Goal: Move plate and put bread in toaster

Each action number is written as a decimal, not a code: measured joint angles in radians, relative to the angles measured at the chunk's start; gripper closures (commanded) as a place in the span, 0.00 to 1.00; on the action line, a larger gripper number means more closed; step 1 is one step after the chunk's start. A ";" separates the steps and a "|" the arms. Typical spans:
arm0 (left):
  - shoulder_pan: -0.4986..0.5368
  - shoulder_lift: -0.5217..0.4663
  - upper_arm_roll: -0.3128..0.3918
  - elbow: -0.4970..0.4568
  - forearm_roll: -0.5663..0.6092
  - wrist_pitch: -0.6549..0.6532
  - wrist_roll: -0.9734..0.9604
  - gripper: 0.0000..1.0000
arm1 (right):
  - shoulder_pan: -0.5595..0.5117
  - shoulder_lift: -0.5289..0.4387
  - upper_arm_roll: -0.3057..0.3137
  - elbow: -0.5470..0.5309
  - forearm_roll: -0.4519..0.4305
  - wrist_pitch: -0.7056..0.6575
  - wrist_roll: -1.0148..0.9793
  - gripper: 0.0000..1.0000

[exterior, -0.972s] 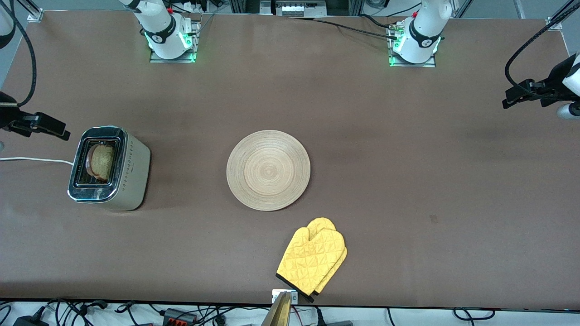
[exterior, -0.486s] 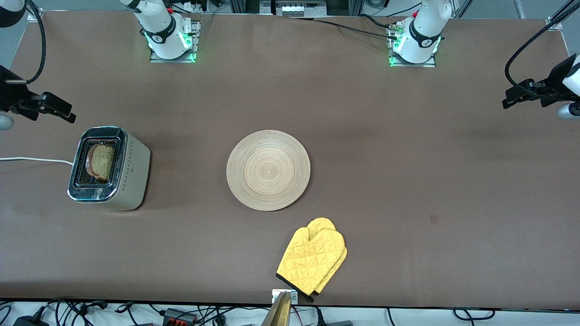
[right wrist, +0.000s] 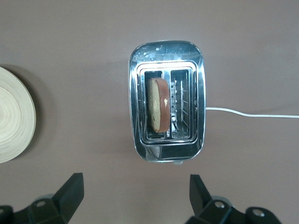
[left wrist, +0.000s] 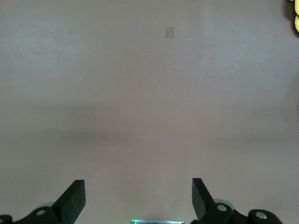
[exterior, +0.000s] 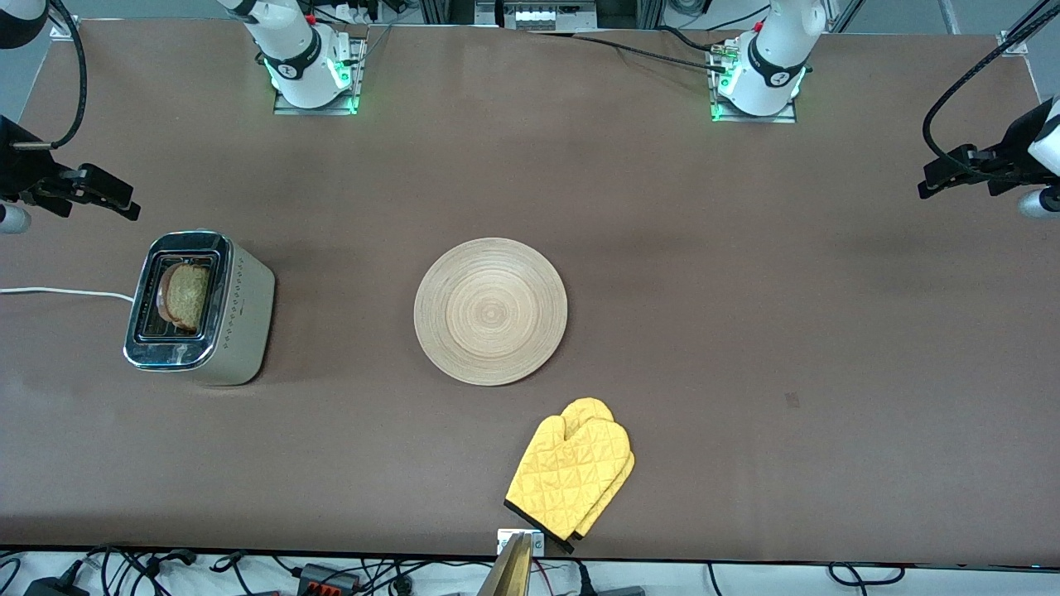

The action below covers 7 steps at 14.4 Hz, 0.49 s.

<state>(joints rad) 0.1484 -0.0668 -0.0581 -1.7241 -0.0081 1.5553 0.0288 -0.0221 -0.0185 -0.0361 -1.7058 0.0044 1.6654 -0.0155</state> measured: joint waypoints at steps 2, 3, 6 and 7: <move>0.000 0.000 0.000 0.000 0.000 0.000 0.000 0.00 | 0.000 0.000 0.001 0.000 0.000 -0.016 0.000 0.00; 0.000 0.000 0.000 0.000 0.000 0.000 0.000 0.00 | 0.000 0.000 0.001 0.000 0.000 -0.018 0.000 0.00; 0.000 0.000 0.000 0.000 0.000 0.000 0.000 0.00 | 0.000 -0.001 0.001 0.000 0.000 -0.018 0.000 0.00; -0.001 0.000 0.000 0.000 0.000 0.000 0.000 0.00 | 0.000 -0.002 0.001 0.000 0.000 -0.018 0.000 0.00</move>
<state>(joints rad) 0.1478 -0.0668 -0.0581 -1.7241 -0.0081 1.5553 0.0288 -0.0219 -0.0209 -0.0347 -1.7058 0.0043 1.6472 -0.0155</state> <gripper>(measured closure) 0.000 0.000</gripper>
